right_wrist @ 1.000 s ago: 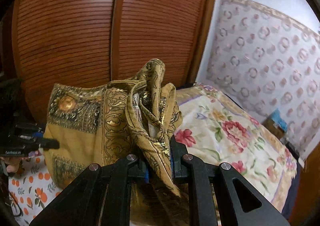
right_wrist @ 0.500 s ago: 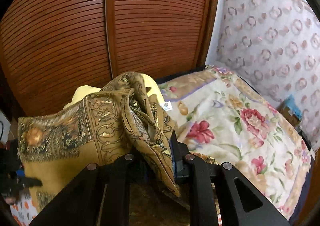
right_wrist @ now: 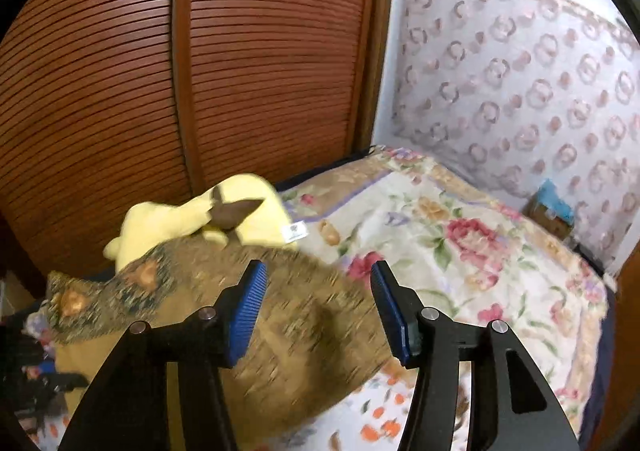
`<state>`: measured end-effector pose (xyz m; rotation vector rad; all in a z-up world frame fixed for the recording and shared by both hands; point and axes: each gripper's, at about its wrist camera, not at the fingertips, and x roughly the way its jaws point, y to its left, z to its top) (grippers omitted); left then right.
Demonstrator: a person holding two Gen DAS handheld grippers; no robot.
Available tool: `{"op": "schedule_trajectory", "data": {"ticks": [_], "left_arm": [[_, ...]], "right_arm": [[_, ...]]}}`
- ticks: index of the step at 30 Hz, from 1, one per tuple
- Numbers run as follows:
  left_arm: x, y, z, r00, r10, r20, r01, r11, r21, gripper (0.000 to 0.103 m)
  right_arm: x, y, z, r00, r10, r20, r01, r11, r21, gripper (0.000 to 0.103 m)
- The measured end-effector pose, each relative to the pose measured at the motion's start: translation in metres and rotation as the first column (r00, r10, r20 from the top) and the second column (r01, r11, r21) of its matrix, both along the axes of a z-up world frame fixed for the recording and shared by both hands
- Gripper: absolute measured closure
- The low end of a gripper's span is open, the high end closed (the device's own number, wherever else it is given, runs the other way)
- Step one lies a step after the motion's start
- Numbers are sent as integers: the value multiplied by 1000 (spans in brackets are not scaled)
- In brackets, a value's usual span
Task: Fold small clothes
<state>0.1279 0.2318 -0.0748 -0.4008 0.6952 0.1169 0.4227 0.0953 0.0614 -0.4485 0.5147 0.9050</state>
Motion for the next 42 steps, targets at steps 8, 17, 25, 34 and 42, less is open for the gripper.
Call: {"op": "schedule_trajectory", "data": {"ticks": [8, 17, 25, 34, 42], "left_arm": [[-9, 8, 4, 1000, 16, 0, -16, 1000, 16, 30], [-24, 11, 18, 999, 46, 25, -48, 995, 86, 10], [-32, 1, 29, 998, 41, 49, -47, 990, 130, 10], [-42, -34, 53, 994, -18, 111, -1, 985, 172, 10], [-49, -75, 71, 982, -100, 161, 64, 975, 214, 10]], "right_arm": [[-3, 17, -66, 998, 13, -66, -18, 997, -71, 36], [-10, 21, -77, 997, -33, -71, 29, 998, -60, 33], [-55, -22, -45, 997, -24, -69, 24, 1000, 9, 33], [-124, -94, -35, 996, -84, -43, 86, 995, 59, 33], [-200, -168, -21, 982, -187, 8, 185, 975, 122, 30]]}}
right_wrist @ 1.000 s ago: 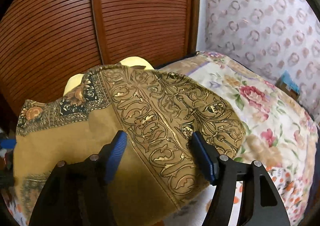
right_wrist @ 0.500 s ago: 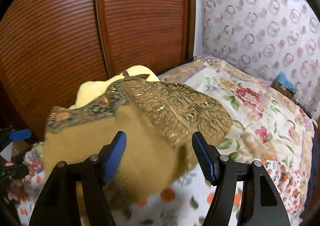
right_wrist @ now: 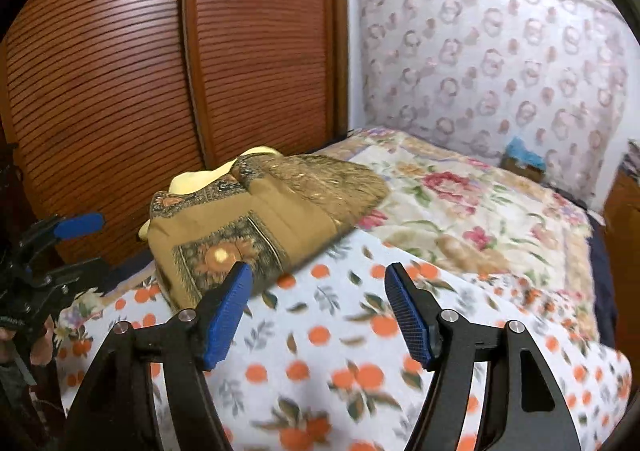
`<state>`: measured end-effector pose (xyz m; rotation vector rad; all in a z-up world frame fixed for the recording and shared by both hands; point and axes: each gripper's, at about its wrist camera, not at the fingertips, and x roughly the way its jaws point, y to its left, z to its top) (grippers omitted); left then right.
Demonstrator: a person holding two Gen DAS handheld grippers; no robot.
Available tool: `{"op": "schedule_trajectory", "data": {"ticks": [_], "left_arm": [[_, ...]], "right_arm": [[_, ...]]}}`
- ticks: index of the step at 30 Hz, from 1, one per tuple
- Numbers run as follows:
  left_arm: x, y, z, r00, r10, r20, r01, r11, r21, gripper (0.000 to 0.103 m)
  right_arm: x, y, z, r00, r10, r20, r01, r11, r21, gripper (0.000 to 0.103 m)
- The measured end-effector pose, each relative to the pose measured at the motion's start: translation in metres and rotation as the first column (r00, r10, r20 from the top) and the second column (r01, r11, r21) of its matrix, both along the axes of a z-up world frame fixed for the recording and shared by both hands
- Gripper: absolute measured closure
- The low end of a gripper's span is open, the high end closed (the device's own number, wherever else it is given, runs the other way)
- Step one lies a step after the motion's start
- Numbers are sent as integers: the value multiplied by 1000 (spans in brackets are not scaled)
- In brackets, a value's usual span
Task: Fold small clothes
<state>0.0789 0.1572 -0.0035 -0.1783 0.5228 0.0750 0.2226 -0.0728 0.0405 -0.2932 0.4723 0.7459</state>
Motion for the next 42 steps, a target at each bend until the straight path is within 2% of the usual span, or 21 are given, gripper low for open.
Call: {"op": "schedule_trajectory", "data": {"ticks": [7, 12, 24, 30, 35, 42], "left_arm": [[-3, -38, 14, 998, -41, 43, 39, 997, 59, 10], [-14, -65, 22, 996, -62, 69, 56, 995, 86, 10], [-34, -112, 63, 986, -114, 120, 103, 990, 96, 10], [-40, -128, 81, 982, -129, 140, 113, 987, 115, 10], [-42, -132, 86, 980, -130, 149, 113, 987, 117, 10], [-43, -133, 89, 982, -125, 142, 109, 987, 120, 10]], "right_arm": [[-64, -50, 6, 991, -113, 67, 112, 994, 17, 20], [-103, -83, 16, 978, -193, 80, 186, 979, 80, 18], [-182, -146, 47, 919, -369, 135, 338, 918, 210, 14], [-201, -159, 53, 892, -429, 146, 385, 887, 254, 14], [-198, -139, 40, 887, -436, 152, 392, 884, 254, 14], [-204, -136, 34, 879, -448, 161, 401, 879, 258, 14]]}}
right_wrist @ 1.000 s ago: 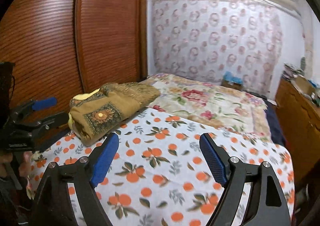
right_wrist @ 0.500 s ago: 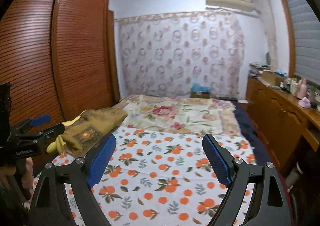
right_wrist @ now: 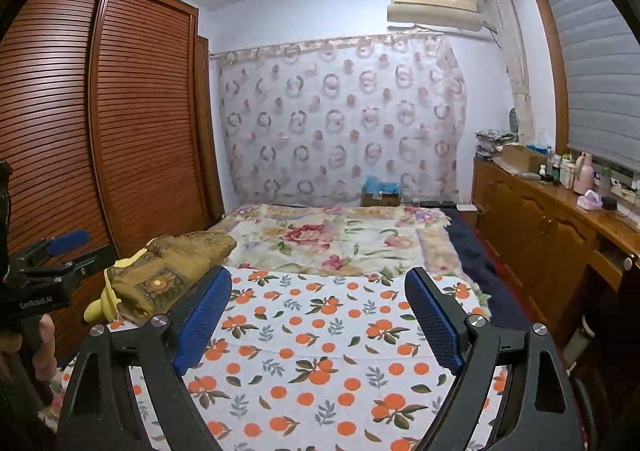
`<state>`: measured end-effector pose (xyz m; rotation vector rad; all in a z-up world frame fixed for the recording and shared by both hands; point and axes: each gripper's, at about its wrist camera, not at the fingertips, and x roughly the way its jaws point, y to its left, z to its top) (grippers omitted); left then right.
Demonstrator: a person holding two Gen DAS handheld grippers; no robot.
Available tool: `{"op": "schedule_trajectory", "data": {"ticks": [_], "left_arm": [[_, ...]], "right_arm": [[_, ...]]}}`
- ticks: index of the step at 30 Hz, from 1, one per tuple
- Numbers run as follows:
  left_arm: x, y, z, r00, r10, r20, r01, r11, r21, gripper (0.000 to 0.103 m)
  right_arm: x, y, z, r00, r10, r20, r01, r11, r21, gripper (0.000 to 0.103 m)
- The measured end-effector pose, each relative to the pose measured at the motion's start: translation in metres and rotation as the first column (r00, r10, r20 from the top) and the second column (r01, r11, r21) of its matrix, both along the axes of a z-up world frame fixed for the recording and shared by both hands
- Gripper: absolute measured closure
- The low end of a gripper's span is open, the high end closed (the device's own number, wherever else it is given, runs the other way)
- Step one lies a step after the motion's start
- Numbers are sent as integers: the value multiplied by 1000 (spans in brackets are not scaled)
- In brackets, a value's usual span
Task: Fold small clothes
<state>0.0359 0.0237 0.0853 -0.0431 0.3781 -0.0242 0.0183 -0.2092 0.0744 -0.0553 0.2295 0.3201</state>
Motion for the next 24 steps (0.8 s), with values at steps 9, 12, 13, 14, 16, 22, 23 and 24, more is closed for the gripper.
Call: {"op": "schedule_trajectory", "data": {"ticks": [9, 12, 13, 14, 16, 22, 23, 24], "left_arm": [[1, 1, -1, 1000, 2, -5, -2, 1000, -2, 10], [0, 1, -2, 1000, 4, -5, -4, 1000, -6, 10], [-1, 1, -1, 1000, 4, -6, -4, 1000, -4, 10], [0, 2, -2, 1000, 4, -5, -4, 1000, -3, 10], [0, 2, -2, 1000, 2, -5, -2, 1000, -3, 10], [0, 3, -2, 1000, 2, -5, -2, 1000, -4, 10], [0, 3, -2, 1000, 3, -5, -3, 1000, -3, 10], [0, 3, -1, 1000, 4, -4, -4, 1000, -2, 10]], "right_arm": [[1, -4, 0, 1000, 1, 5, -1, 1000, -7, 14], [3, -6, -1, 1000, 6, 9, -5, 1000, -14, 14], [3, -6, -1, 1000, 8, 11, -7, 1000, -18, 14], [3, -6, -1, 1000, 8, 11, -8, 1000, -20, 14], [5, -8, -2, 1000, 12, 10, -11, 1000, -22, 14], [7, -14, -2, 1000, 20, 12, -19, 1000, -21, 14], [8, -15, -2, 1000, 22, 13, -22, 999, -23, 14], [8, -16, -1, 1000, 23, 13, -22, 999, -23, 14]]}}
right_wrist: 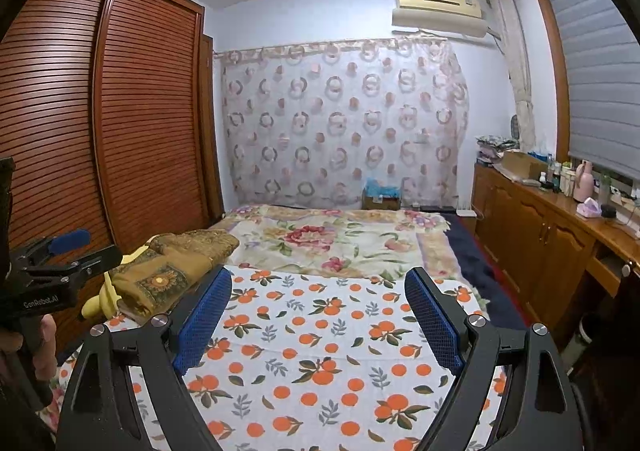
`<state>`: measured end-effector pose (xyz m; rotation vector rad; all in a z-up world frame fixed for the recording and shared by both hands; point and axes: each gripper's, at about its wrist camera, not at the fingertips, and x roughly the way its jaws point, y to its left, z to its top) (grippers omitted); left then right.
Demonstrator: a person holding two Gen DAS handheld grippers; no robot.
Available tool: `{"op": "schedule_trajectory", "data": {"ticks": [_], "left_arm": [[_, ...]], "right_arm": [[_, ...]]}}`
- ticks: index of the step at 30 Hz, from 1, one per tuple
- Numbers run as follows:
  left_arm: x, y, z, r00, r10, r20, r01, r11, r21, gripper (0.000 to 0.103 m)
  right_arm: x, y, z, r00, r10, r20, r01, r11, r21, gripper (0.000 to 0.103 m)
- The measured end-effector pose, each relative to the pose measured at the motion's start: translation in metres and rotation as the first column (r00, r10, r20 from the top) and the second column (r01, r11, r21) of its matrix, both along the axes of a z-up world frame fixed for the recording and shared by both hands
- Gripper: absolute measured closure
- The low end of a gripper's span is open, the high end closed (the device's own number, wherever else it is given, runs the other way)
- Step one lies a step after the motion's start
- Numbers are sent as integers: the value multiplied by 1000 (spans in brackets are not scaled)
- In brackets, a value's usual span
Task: Fold small clothes
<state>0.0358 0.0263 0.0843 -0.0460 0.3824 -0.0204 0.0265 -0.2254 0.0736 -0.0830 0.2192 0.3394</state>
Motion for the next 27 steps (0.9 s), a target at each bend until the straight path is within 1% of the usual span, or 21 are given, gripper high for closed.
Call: {"op": "schedule_trajectory", "data": {"ticks": [27], "left_arm": [[-1, 1, -3, 1000, 0, 1, 0, 1000, 2, 10]], "right_arm": [[4, -7, 0, 1000, 7, 1, -7, 1000, 0, 14]]}}
